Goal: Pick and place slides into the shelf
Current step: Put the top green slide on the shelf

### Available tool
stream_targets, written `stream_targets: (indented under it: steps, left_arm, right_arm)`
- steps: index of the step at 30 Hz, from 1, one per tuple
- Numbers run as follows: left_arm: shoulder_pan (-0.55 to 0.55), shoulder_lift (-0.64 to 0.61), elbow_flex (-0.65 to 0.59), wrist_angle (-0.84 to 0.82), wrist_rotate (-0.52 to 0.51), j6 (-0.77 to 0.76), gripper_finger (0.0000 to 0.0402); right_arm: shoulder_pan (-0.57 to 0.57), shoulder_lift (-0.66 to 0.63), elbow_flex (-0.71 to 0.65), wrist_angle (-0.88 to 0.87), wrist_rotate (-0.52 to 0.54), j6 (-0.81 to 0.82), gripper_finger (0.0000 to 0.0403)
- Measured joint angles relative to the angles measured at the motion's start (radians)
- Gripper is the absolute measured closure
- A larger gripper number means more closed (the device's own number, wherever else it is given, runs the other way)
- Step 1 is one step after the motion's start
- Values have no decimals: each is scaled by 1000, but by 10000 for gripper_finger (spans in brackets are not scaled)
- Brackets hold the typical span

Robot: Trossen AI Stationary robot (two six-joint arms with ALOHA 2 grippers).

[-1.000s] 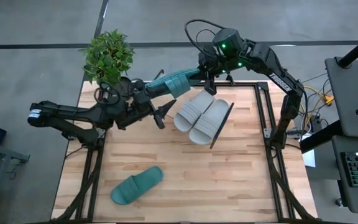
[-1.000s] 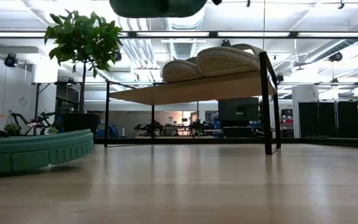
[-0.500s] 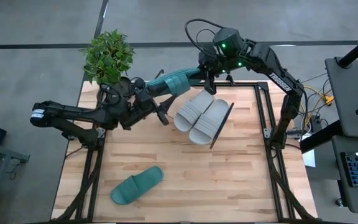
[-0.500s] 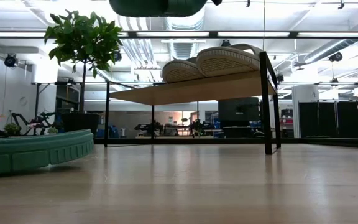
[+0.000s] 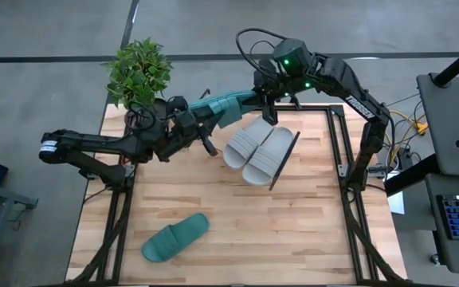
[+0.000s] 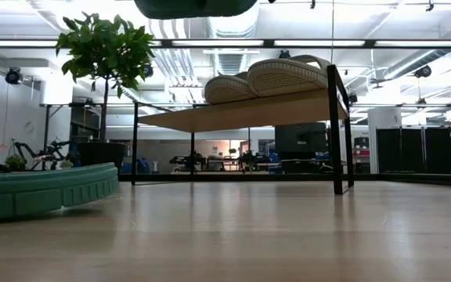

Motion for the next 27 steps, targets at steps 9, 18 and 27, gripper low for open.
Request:
stream_targets:
  steps: [9,18,27]
  left_arm:
    - [6,-84,-2,-12,21,18,400]
    - [30,-180,-1,34,0,16,401]
    - [133,-186,-2,137,103,-212,401]
  right_arm:
    - [4,-13,2,7,229,-3,305]
    - [13,-79,2,2,288,-94,296]
    - [125,-123,1,-65,166,-322,320]
